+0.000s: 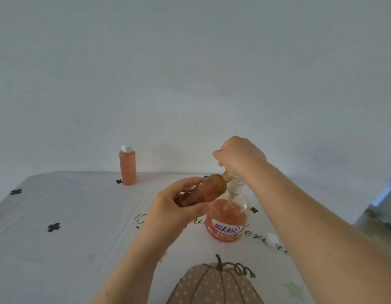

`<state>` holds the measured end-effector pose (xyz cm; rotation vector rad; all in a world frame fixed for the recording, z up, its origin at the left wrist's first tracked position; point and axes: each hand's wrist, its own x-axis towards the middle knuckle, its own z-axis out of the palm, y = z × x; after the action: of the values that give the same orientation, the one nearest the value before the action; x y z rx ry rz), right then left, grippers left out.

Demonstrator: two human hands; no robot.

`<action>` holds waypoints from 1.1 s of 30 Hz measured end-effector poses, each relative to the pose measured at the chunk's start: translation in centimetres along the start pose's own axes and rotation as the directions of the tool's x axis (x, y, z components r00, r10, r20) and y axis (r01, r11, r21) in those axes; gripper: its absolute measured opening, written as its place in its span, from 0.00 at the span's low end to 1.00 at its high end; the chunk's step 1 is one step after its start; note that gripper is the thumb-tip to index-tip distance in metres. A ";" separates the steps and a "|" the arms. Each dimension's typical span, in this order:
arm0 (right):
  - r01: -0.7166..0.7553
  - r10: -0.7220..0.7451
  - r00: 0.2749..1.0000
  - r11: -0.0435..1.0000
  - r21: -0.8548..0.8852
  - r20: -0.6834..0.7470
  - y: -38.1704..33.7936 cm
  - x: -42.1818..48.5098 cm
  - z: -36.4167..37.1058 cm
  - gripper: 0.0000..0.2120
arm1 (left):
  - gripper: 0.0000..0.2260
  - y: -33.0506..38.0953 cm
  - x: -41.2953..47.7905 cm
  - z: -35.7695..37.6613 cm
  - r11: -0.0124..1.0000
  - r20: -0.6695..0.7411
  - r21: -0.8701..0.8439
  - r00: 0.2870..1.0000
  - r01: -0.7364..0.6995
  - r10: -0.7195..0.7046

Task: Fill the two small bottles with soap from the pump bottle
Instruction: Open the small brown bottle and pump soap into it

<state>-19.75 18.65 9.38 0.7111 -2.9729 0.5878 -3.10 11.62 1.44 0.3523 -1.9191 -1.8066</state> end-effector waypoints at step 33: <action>0.020 -0.019 1.000 0.999 0.048 -0.004 0.8 0.6 1.5 0.13 | 0.19 -0.7 0.5 0.0 1.000 -0.002 0.017 1.000 0.023 -0.023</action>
<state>-20.51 18.51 7.76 0.7405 -2.9542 0.6607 -3.57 11.29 0.87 0.3839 -1.9378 -1.8049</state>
